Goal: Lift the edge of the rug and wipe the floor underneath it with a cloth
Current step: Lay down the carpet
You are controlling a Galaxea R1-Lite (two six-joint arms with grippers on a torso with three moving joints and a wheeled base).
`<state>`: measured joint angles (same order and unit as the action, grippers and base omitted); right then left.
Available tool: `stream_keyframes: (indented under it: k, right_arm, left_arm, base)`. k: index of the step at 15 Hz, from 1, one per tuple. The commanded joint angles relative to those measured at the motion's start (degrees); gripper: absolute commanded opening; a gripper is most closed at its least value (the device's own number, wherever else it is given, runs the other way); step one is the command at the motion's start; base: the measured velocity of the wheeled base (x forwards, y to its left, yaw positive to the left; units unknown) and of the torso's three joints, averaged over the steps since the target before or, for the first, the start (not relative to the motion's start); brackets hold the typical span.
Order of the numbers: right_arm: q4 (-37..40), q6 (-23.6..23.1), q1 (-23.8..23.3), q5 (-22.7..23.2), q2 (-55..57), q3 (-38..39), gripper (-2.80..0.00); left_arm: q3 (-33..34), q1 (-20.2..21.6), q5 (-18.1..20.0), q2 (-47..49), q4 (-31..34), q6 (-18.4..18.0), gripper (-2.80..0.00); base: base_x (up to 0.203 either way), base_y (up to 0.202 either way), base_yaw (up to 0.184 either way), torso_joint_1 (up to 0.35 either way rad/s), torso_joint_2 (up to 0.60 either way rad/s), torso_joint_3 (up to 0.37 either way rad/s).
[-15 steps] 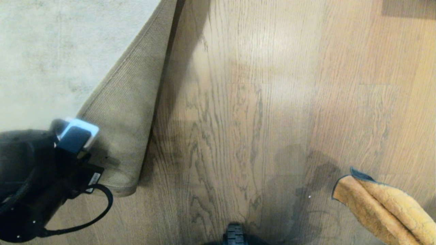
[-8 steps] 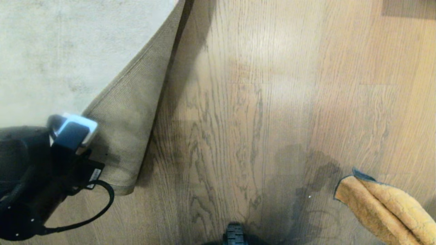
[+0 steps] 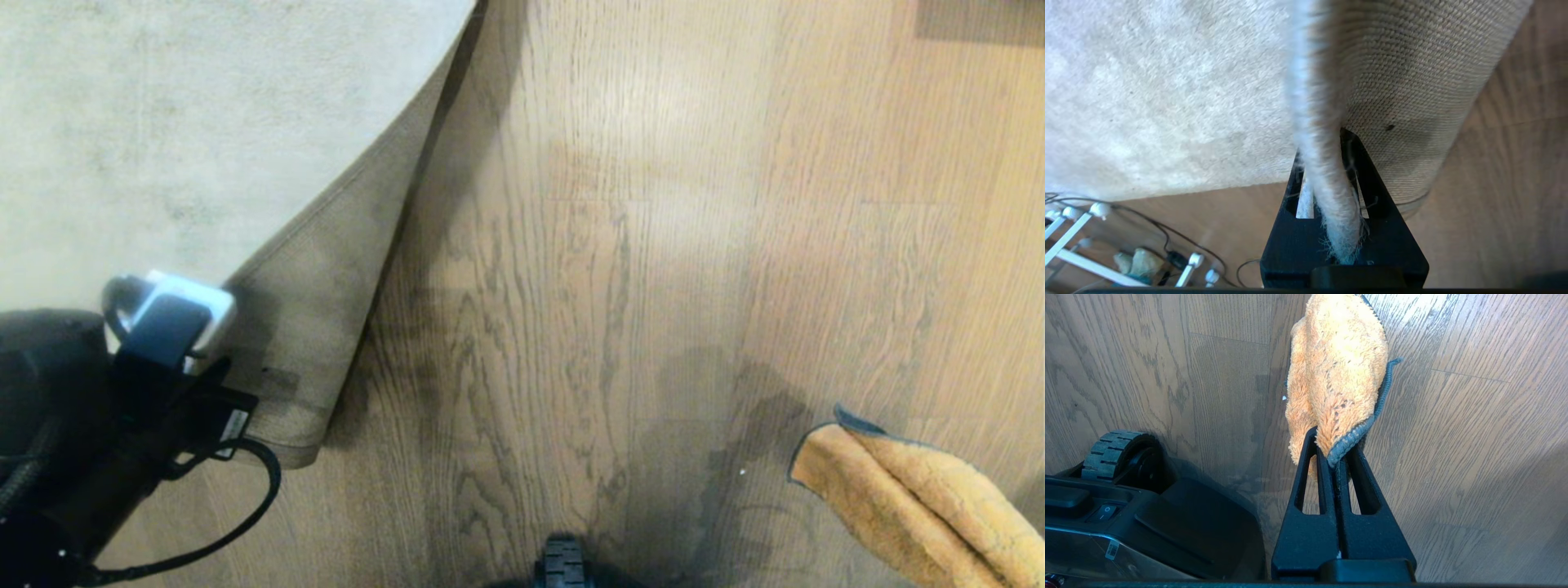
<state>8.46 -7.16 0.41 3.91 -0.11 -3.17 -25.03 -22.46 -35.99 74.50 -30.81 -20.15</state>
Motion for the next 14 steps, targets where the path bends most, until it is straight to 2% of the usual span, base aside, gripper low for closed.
stream_keyframes:
  k: [1,11,12,14]
  right_arm:
    - [0.1,-0.1,0.0,0.0,0.1,0.0,-2.8]
    - [0.1,-0.1,0.0,0.0,0.1,0.0,-2.8]
    - [0.1,-0.1,0.0,0.0,0.1,0.0,-2.8]
    - [0.1,-0.1,0.0,0.0,0.1,0.0,-2.8]
  left_arm:
    - [0.1,-1.0,-0.2,-0.4,-0.2,-0.1,-2.8]
    - [0.1,-2.7,-0.4,-0.7,0.0,1.2,-2.8]
    - [0.2,-2.7,-0.4,-0.8,0.0,1.3,0.0]
    - [0.4,-2.7,-0.4,-1.1,0.1,1.8,0.0]
  base:
    - [0.0,0.0,0.0,0.0,0.0,0.0]
    - [0.0,0.0,0.0,0.0,0.0,0.0]
    - [0.0,0.0,0.0,0.0,0.0,0.0]
    - [0.0,0.0,0.0,0.0,0.0,0.0]
